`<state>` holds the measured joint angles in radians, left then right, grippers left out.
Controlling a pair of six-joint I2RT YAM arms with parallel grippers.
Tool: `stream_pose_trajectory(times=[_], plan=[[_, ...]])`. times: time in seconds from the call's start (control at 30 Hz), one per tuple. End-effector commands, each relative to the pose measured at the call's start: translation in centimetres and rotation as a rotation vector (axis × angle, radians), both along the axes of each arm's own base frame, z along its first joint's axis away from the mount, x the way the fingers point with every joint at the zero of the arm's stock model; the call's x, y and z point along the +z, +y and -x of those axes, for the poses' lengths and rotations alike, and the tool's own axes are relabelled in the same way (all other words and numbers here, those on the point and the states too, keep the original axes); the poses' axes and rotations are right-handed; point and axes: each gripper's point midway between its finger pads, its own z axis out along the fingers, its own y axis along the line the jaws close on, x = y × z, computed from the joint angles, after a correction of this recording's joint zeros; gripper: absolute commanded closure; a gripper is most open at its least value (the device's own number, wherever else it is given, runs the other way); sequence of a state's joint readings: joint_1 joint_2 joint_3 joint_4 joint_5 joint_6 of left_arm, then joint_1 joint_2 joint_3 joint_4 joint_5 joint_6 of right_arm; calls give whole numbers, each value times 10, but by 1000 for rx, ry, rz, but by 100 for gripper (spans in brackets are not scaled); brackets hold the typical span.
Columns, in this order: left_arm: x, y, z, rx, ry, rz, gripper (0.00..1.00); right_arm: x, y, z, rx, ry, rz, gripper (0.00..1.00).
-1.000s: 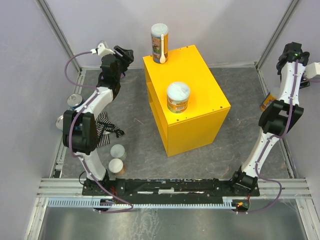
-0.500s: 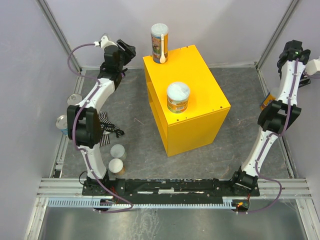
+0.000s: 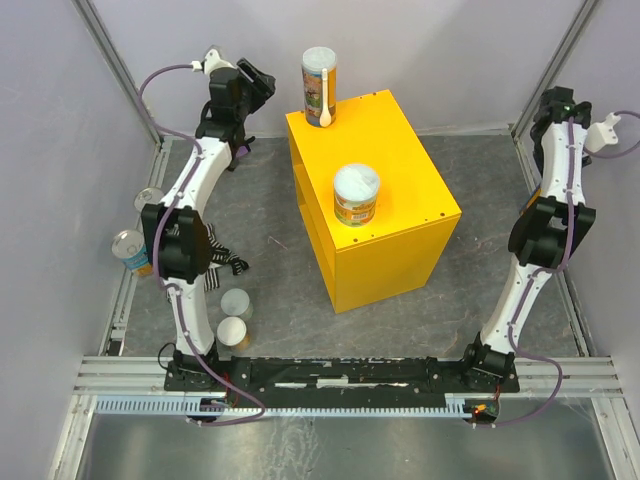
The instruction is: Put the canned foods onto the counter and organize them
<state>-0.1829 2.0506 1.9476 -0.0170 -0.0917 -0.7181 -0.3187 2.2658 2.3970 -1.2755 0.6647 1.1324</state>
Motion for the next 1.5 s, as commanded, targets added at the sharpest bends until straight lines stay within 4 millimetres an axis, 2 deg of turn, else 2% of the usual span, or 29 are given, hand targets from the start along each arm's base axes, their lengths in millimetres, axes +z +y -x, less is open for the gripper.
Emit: stream_pose_trajectory(times=[0.0,0.1,0.2,0.33,0.57,0.73,0.77,1.07,1.27,1.47], plan=[[18,-9,-3,-48,-9,-5,33,21,13,13,-83,-102,26,52],[18,-6,-9,-52,-2,7,33,21,13,14,-101,-166,63,60],[17,2,-16,-37,-5,17,33,31,12,10,-86,-252,104,60],[16,11,-19,-28,-3,21,34,48,20,17,-47,-241,160,58],[19,19,-14,-18,-16,22,34,48,33,27,35,-171,126,39],[21,19,-11,-22,-25,22,33,44,33,40,24,-130,138,15],[20,18,-11,-26,-25,23,33,40,33,41,20,-130,137,13],[14,18,-13,-36,-21,7,33,12,22,56,-89,-134,200,12],[12,18,-15,-44,-23,7,33,8,14,59,-119,-104,253,12],[5,22,-14,-42,-19,17,33,12,15,56,-102,-73,305,12]])
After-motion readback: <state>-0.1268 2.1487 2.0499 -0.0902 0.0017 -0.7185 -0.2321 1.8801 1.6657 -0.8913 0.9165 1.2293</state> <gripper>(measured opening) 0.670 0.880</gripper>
